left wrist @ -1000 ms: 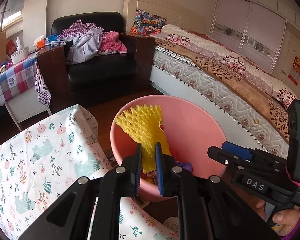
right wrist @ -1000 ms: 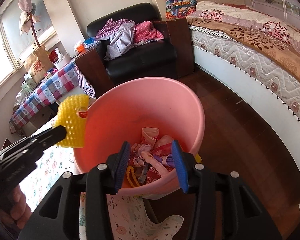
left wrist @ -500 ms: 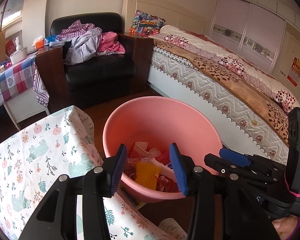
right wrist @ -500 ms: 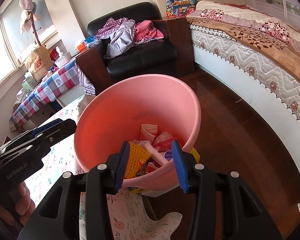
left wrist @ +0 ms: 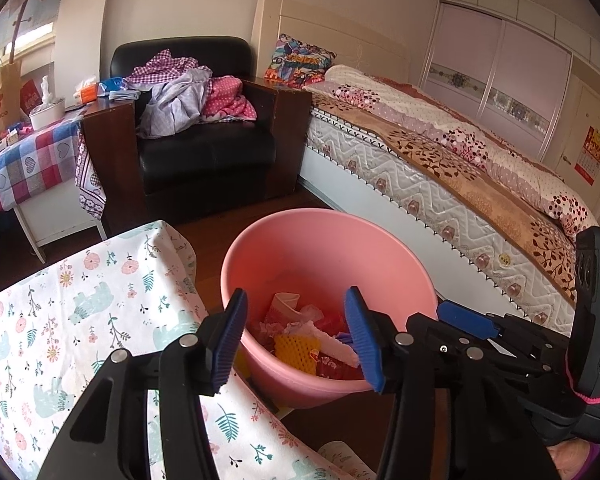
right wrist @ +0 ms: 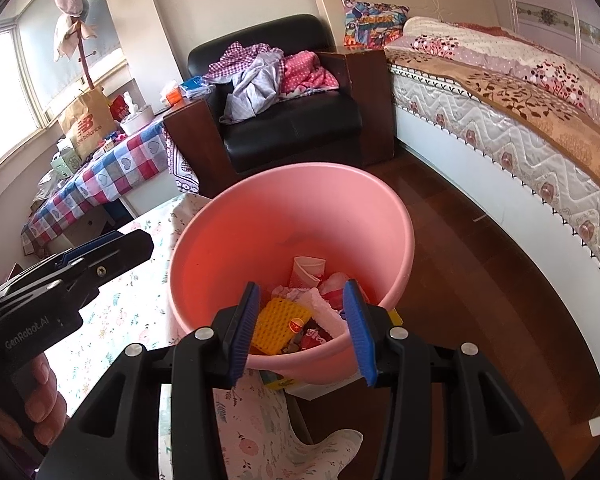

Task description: Collect trash

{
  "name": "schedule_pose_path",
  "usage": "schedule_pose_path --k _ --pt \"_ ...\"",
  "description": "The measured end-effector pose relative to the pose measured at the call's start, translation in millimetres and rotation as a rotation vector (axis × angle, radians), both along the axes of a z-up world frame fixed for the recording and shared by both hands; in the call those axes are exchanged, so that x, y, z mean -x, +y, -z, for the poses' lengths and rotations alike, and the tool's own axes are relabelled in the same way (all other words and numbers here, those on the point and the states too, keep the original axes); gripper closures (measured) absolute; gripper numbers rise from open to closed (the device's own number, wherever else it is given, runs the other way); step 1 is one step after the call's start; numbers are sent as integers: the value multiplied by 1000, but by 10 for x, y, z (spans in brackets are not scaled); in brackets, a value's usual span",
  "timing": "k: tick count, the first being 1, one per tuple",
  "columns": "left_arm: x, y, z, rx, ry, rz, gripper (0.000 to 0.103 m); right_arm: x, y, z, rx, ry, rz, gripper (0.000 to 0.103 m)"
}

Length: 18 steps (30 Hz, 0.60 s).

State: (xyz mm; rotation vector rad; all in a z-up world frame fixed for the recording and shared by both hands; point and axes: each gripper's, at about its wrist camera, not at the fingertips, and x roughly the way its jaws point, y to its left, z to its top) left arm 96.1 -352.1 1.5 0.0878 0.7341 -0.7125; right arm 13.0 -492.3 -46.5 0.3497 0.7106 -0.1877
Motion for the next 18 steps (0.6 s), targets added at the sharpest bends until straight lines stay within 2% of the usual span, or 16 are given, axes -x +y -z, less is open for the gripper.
schedule_pose_path --k 4,7,15,18 --pt "32 80 -52 19 0 -15 50 26 78 -63 7 -23 -14 59" --pt "68 144 -81 27 -10 -29 50 47 154 -93 35 -34 -17 47" --pt "208 306 -132 30 -54 -59 49 89 445 -144 137 -27 -35 46" --pt "237 357 -151 34 -53 -58 49 114 511 -153 130 -33 -35 46"
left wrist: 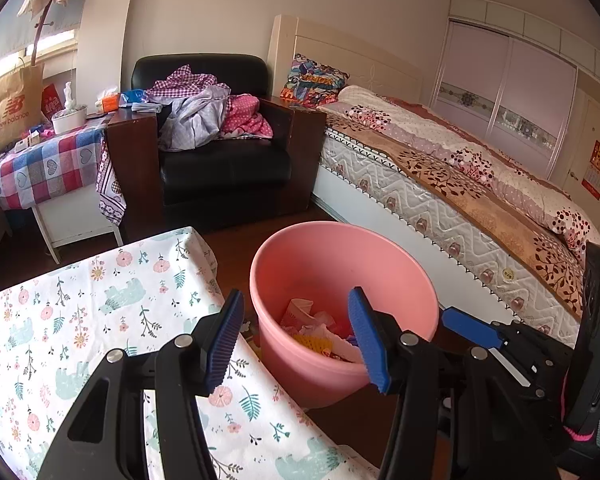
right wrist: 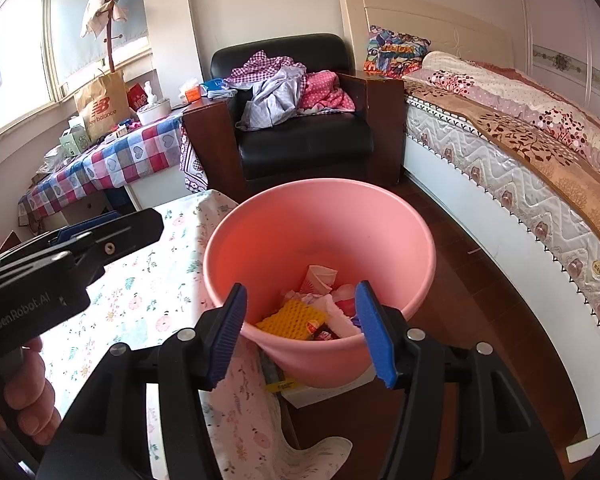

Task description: Collect trash

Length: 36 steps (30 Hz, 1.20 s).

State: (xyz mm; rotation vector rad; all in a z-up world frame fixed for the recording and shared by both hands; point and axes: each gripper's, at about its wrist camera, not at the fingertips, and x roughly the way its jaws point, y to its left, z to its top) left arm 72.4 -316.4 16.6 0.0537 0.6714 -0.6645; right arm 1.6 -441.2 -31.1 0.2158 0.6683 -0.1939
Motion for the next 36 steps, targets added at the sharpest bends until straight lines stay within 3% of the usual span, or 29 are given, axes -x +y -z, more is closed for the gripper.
schedule_pose_path --k 4,21,36 --pt "7 97 -28 10 5 -12 47 14 102 -18 17 1 -10 37" --pt "95 460 -44 43 4 -48 47 52 353 -52 16 15 -21 36" --pt "132 538 -50 49 3 -50 47 110 406 -116 26 6 1 36"
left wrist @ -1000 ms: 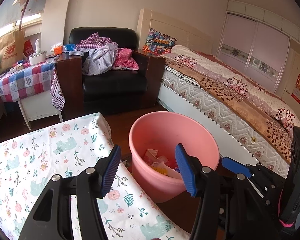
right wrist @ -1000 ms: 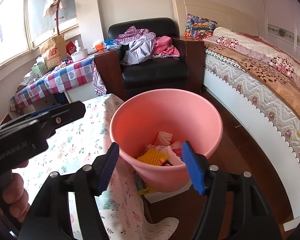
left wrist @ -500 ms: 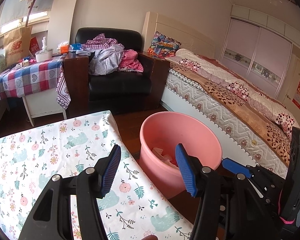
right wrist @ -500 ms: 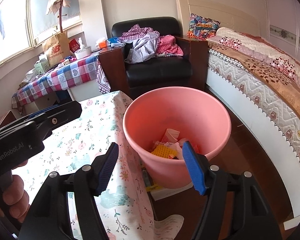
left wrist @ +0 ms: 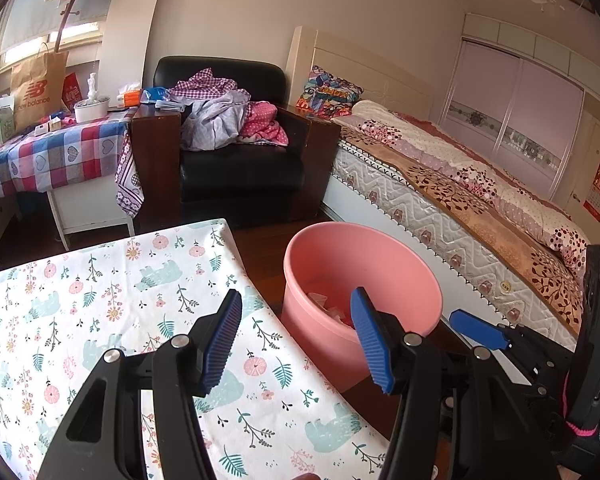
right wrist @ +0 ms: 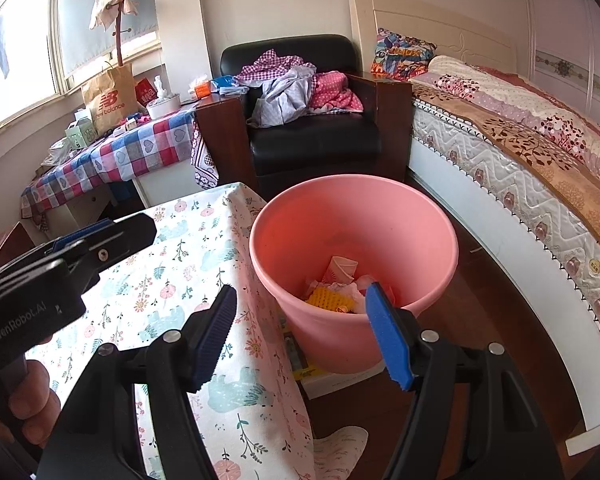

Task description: Collect trash

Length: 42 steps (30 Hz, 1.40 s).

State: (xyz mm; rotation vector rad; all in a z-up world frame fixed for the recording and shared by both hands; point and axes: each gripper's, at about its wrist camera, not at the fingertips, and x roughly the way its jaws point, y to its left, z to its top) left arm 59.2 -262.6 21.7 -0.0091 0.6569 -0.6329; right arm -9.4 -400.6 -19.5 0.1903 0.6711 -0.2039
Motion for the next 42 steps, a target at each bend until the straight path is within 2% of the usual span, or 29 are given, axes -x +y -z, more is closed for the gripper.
schedule_pose_path --k 42 --pt "194 125 -84 1 -27 -4 47 75 -13 -208 10 -27 15 36"
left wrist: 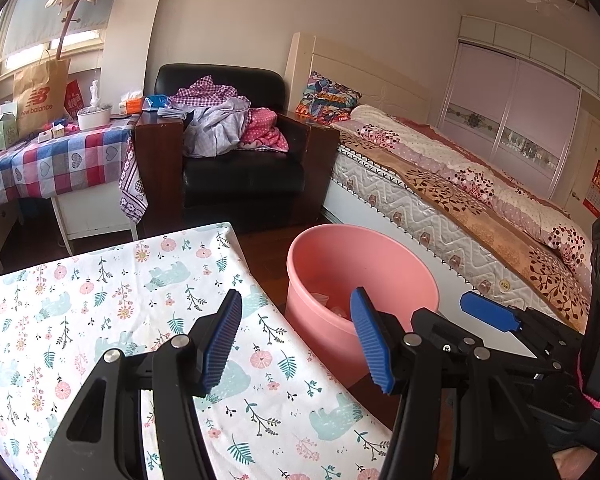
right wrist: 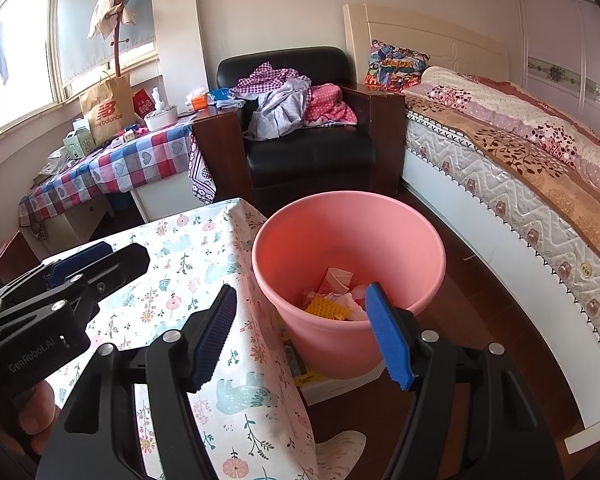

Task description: Collect trash

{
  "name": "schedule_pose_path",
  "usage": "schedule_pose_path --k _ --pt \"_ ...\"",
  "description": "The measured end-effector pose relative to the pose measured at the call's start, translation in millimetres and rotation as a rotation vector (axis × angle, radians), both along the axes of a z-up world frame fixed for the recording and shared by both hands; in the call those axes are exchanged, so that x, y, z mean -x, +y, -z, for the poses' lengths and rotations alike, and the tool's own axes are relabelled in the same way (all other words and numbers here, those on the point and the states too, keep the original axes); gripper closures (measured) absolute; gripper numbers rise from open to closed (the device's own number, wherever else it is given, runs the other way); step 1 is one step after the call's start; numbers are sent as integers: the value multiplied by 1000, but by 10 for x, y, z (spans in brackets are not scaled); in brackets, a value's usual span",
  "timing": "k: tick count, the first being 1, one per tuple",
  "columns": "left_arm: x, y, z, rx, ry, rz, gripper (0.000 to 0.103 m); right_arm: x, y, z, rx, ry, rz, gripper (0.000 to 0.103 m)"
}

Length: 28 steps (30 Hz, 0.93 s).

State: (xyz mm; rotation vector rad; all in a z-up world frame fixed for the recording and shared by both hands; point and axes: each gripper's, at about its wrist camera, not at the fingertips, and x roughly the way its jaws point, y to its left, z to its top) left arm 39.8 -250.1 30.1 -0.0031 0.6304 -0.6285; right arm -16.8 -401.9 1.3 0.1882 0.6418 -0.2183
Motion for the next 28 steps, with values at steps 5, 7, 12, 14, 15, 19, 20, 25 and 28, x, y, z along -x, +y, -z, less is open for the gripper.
schedule_pose_path --k 5,7,12,14,15,19,20,25,28 --pt "-1 -4 3 -1 0 1 47 18 2 -21 3 -1 -3 36" --pt "-1 -4 5 -2 1 0 47 30 15 -16 5 -2 -3 36" --pt "4 1 -12 0 -1 -7 47 33 29 -9 4 -2 -7 36" --pt "9 21 -32 2 -3 -10 47 34 33 -7 4 -2 -7 36" --pt "12 42 -41 5 -9 -13 47 30 22 -13 4 -1 -7 36" --pt "29 72 -61 5 -19 -18 47 36 36 -2 4 -1 -7 36" --pt "38 78 -55 2 -16 -21 47 35 54 4 5 0 -8 36" --pt "-19 82 -22 -19 25 -38 47 19 106 24 8 7 -21 36" --pt "-44 106 4 -20 33 -45 47 0 116 41 8 13 -27 36"
